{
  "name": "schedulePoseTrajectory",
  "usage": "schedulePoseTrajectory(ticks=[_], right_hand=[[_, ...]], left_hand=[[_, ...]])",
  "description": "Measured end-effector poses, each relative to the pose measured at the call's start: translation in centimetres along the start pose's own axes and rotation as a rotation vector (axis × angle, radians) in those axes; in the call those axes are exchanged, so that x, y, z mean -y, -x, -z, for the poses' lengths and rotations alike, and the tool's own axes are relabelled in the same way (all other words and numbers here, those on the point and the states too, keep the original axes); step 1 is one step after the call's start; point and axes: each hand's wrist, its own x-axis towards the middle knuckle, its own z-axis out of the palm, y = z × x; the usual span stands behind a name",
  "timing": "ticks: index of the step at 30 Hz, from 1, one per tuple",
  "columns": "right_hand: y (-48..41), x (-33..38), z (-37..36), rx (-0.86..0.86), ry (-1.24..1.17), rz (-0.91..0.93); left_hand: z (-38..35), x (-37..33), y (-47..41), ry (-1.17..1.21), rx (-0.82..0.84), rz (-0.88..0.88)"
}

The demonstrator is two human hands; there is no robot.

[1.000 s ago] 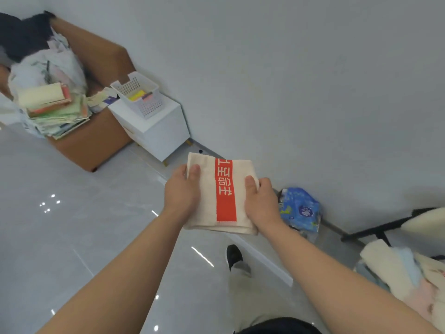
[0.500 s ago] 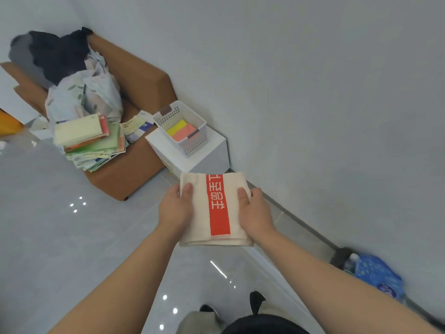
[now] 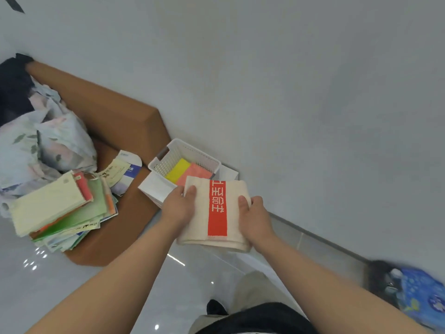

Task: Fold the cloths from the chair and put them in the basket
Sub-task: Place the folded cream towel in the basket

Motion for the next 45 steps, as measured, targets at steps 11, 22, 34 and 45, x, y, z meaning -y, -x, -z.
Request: schedulePoseTrajectory(ticks=[11,22,34,45], right_hand=[[-15.4,6.3,-10.8,0.105,-0.215,-0.302],[-26.9,10.4,-19.8,0.109,-0.232,-0.490],[-32.3,6.4,-25.3,0.010,0.332,-0.596],[-36.8,4.5,-30.7,0.158,0.744,-0.543]], left_hand=[[5.5,0.5,-21.8,0.178,0.352,0.368],[5.5,2.4,-40.6,-0.227,0.695,0.200],[-1.3,10.0,-49.2,-0.527,0.998,-0.217],[-2.2,12.0,-51.1,-0.892,1.080,-0.424]])
